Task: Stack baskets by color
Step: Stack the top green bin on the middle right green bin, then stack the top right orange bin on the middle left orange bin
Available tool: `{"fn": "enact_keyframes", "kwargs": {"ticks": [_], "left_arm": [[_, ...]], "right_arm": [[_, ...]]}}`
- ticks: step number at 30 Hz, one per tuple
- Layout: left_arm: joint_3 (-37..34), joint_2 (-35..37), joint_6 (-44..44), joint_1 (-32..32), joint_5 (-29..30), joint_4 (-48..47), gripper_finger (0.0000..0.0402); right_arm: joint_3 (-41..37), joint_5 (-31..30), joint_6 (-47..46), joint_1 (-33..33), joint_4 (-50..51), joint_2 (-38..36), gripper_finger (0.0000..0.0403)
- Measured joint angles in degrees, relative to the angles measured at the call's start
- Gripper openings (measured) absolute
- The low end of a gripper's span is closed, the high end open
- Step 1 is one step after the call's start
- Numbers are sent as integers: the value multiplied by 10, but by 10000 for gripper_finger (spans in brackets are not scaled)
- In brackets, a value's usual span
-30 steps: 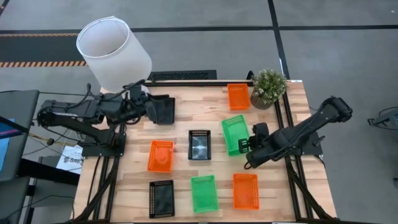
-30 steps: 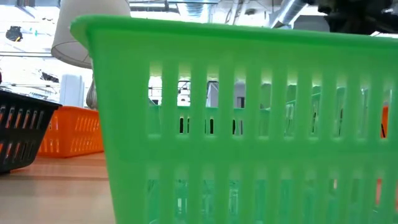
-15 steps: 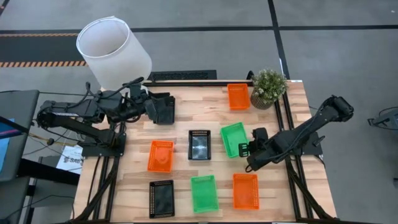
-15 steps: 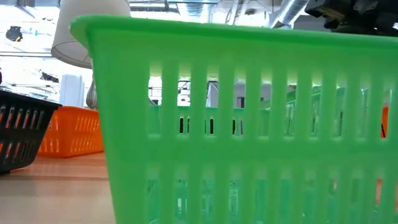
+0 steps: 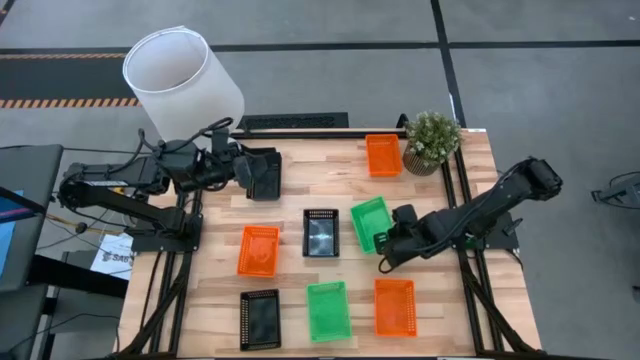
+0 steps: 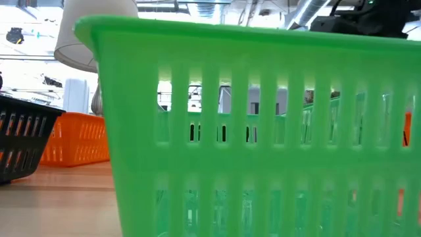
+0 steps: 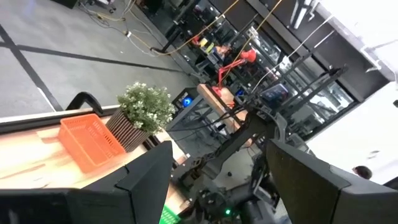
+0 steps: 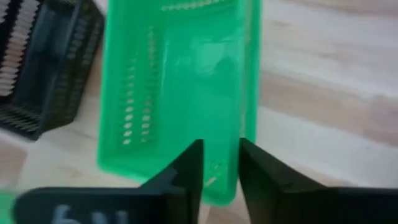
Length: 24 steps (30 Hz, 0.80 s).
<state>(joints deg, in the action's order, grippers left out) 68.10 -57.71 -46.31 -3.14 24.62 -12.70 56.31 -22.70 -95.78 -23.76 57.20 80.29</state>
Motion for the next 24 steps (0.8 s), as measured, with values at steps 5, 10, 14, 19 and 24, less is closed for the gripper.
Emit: {"fn": "enact_keyframes", "kwargs": {"ticks": [5, 10, 14, 19, 24], "left_arm": [[0, 0, 15, 0, 7, -26, 251], [0, 0, -8, 0, 16, -87, 251], [0, 0, -44, 4, 8, -149, 251], [0, 0, -80, 7, 1, -180, 251], [0, -2, -77, 7, 39, -211, 251]], "right_arm": [[1, 29, 34, 21, -8, -25, 180], [0, 6, 68, 49, 11, -67, 209], [1, -21, 99, 73, 27, -103, 216], [1, -6, 103, 74, 25, -99, 209], [1, -11, 140, 117, 19, -64, 209]]}}
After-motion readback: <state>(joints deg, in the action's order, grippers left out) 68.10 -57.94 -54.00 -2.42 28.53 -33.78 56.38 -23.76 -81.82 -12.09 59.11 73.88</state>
